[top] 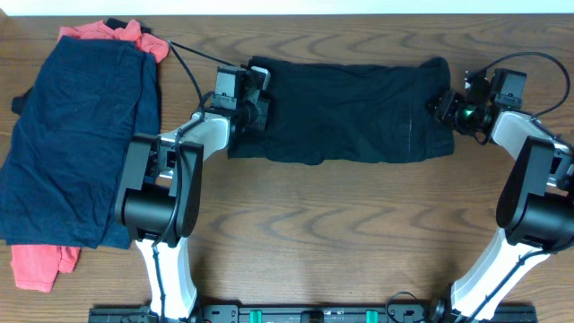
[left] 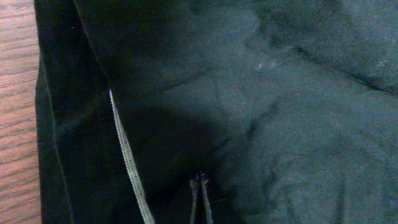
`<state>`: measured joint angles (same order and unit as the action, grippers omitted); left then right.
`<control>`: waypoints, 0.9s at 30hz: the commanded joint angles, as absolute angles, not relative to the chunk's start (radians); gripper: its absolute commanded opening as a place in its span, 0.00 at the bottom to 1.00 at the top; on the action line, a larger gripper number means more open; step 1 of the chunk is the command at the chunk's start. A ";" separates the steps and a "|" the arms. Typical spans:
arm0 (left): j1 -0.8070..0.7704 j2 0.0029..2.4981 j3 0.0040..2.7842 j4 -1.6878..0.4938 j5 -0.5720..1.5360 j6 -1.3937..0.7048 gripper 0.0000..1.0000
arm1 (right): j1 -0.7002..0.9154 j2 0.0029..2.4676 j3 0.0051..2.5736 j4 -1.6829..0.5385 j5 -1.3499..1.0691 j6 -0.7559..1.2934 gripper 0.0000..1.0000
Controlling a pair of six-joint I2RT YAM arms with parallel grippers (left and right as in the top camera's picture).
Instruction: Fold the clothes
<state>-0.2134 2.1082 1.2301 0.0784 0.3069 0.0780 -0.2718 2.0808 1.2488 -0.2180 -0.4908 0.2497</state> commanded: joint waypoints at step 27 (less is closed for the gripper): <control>-0.228 2.053 1.228 0.043 0.533 -0.320 0.06 | -0.430 1.953 1.562 -0.951 -0.580 -0.051 0.01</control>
<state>-0.2195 2.0949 1.2312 0.0483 0.4240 -0.2062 -0.4240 2.0449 1.4769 -0.9073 -0.5774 0.0452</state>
